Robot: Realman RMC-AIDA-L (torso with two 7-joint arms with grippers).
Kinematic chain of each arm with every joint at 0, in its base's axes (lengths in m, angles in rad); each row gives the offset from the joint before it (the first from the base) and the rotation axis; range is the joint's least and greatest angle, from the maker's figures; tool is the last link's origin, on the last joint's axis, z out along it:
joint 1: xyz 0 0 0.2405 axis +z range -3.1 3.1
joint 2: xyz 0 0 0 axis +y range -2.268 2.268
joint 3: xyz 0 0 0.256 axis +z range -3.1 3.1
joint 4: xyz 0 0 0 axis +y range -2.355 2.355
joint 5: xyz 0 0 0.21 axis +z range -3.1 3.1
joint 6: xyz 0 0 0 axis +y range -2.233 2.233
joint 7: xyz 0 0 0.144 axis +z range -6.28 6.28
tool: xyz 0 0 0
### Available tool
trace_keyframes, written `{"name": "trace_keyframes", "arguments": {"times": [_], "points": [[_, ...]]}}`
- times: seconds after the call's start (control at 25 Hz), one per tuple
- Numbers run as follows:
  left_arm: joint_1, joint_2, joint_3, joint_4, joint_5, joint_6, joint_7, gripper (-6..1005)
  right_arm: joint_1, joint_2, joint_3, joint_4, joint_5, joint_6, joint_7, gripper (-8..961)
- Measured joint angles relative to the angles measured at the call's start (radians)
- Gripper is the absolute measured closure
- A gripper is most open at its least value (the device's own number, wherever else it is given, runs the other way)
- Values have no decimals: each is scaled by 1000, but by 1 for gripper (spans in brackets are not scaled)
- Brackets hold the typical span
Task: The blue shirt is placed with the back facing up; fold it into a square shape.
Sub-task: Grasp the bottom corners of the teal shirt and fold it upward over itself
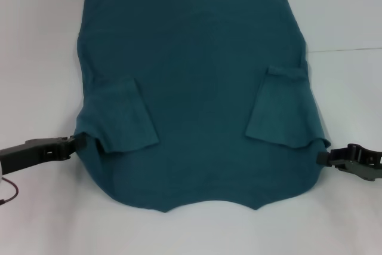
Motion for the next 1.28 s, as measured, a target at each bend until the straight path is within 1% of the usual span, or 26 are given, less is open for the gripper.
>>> {"name": "trace_keyframes", "arguments": {"times": [0.08,0.28,0.48,0.68,0.88,1.04,1.28], "points": [[11,1,-8,6,-4,15,-3,924,-8,0,3,0,12,-3,-17,889],[44,1,-87,25,-11,98,-5,923,-32,1,7,0,43,-25,-61,889],[81,2,-131,35,-9,147,-6,922,-57,-2,7,1,77,-38,-117,889],[117,0,-174,48,-5,211,-4,920,-83,-8,20,-6,112,-77,-171,889],[148,-3,-219,64,-4,288,0,919,-106,-11,55,-10,129,-147,-248,889],[166,-5,-241,65,-4,330,2,918,-130,-11,60,-11,132,-188,-294,889],[197,-10,-249,67,-2,397,3,916,-172,-14,82,-12,132,-255,-362,889]]}}
